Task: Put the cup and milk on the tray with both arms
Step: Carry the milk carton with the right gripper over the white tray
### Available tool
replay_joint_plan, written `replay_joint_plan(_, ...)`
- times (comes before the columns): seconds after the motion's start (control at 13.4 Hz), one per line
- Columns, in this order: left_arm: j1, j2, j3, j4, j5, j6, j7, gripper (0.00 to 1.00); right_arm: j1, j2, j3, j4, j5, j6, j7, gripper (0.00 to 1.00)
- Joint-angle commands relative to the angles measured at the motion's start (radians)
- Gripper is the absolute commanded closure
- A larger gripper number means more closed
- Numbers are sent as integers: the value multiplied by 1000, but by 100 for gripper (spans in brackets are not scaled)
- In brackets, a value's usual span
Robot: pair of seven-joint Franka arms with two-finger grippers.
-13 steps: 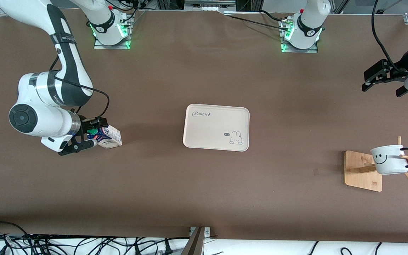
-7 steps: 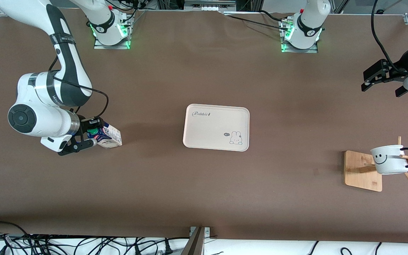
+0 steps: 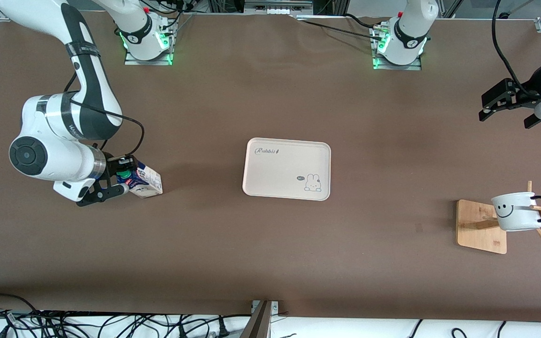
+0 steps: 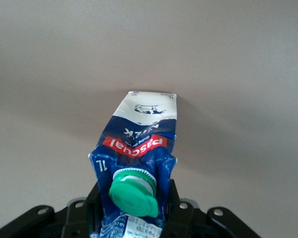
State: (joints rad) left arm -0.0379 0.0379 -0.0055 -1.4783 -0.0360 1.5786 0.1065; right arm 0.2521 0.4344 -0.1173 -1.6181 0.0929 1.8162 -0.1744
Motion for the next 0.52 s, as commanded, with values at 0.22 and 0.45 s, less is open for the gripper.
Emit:
replay_joint_plan(0.22,3,16,-4,36,-16,-23,1,0,24,-13,111,78,99,-71,272,48)
replay_joint_plan(0.45,3,16,-4,36,-16,-23,1,0,108,4,156,122,99,-55,471,48)
